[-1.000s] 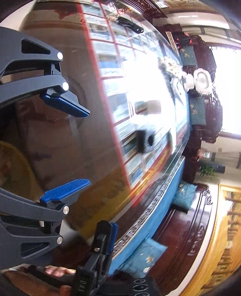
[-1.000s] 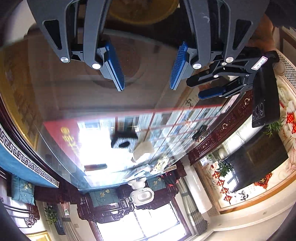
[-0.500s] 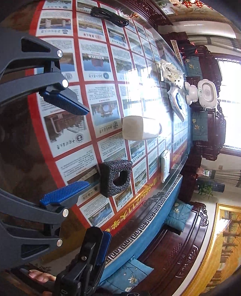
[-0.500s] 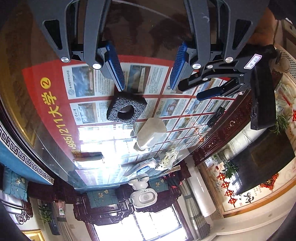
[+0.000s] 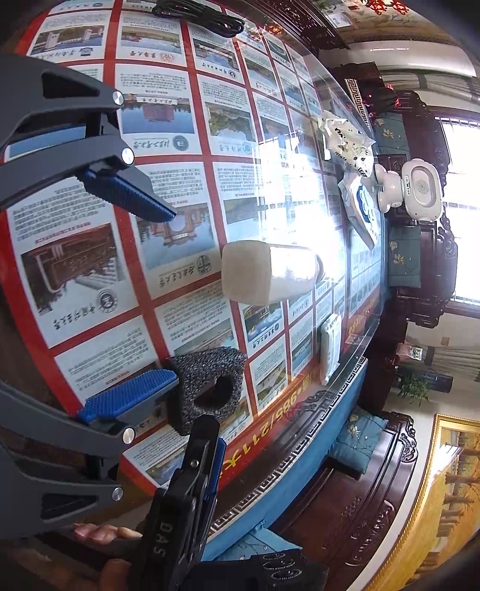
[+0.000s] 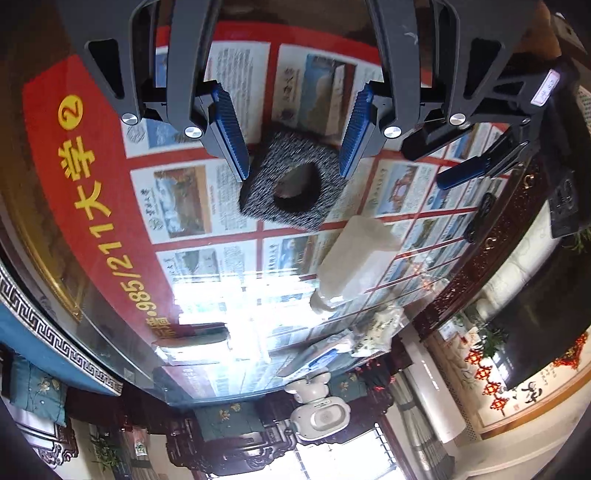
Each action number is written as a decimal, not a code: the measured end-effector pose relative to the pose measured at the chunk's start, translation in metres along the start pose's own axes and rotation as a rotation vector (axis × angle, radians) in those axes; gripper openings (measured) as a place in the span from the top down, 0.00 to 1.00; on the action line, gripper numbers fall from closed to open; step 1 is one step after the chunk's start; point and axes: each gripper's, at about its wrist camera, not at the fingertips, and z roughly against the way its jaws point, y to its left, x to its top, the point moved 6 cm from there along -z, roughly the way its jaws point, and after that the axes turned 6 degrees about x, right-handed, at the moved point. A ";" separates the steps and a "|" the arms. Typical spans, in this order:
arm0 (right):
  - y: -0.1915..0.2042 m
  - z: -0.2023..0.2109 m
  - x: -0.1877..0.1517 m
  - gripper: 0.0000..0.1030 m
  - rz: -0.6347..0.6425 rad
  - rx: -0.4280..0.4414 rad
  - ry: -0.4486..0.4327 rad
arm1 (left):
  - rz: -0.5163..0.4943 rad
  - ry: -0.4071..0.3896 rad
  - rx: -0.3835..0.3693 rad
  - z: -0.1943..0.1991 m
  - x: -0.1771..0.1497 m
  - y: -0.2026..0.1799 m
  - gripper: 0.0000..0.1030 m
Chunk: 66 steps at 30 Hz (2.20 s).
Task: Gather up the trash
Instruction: 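Grasp the black foam block with the right tool while the left tool grasps the white bottle, then carry the bottle and black foam over the bin and open both tools to drop them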
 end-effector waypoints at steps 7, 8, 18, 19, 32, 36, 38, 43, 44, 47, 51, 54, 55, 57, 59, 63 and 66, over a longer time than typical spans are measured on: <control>-0.012 -0.032 0.009 0.52 0.015 -0.070 0.077 | 0.006 0.004 0.006 -0.010 0.009 0.005 0.21; -0.013 -0.036 0.008 0.54 0.020 -0.078 0.090 | 0.006 0.005 0.006 -0.011 0.009 0.005 0.21; -0.017 -0.027 0.010 0.75 0.053 -0.096 0.023 | 0.019 0.013 0.039 -0.029 0.025 0.010 0.21; -0.018 -0.023 0.011 0.75 0.047 -0.087 0.014 | 0.017 0.015 0.048 -0.033 0.029 0.010 0.21; -0.018 -0.008 0.013 0.75 0.039 -0.044 -0.010 | 0.012 0.051 0.157 -0.086 0.071 0.009 0.50; -0.019 -0.004 0.009 0.75 0.040 -0.038 -0.009 | 0.040 0.063 0.144 -0.086 0.070 0.014 0.51; -0.020 -0.001 0.008 0.75 0.039 -0.039 -0.010 | 0.039 0.060 0.136 -0.082 0.066 0.014 0.51; -0.020 0.009 0.005 0.75 0.030 -0.037 -0.022 | 0.035 0.032 0.114 -0.059 0.054 0.007 0.51; -0.020 0.012 0.004 0.75 0.030 -0.037 -0.023 | 0.031 0.023 0.113 -0.052 0.050 0.005 0.51; -0.014 0.023 -0.002 0.75 0.032 -0.033 -0.031 | 0.015 -0.016 0.099 -0.022 0.038 -0.001 0.51; -0.002 0.041 -0.012 0.75 0.038 -0.023 -0.047 | -0.007 -0.058 0.096 0.018 0.023 -0.007 0.50; 0.010 0.059 -0.023 0.75 0.045 -0.014 -0.062 | -0.022 -0.081 0.085 0.049 0.008 -0.011 0.50; 0.014 0.065 -0.026 0.75 0.049 -0.011 -0.066 | -0.027 -0.086 0.080 0.058 0.003 -0.012 0.50; 0.023 0.078 -0.034 0.75 0.057 -0.004 -0.077 | -0.029 -0.098 0.069 0.080 -0.010 -0.014 0.50; 0.032 0.095 -0.045 0.75 0.066 0.010 -0.091 | -0.030 -0.107 0.057 0.098 -0.022 -0.015 0.50; 0.048 0.124 -0.069 0.75 0.078 0.023 -0.110 | -0.023 -0.117 0.026 0.132 -0.051 -0.018 0.50; 0.059 0.142 -0.089 0.75 0.080 0.052 -0.115 | -0.036 -0.121 0.009 0.154 -0.076 -0.025 0.50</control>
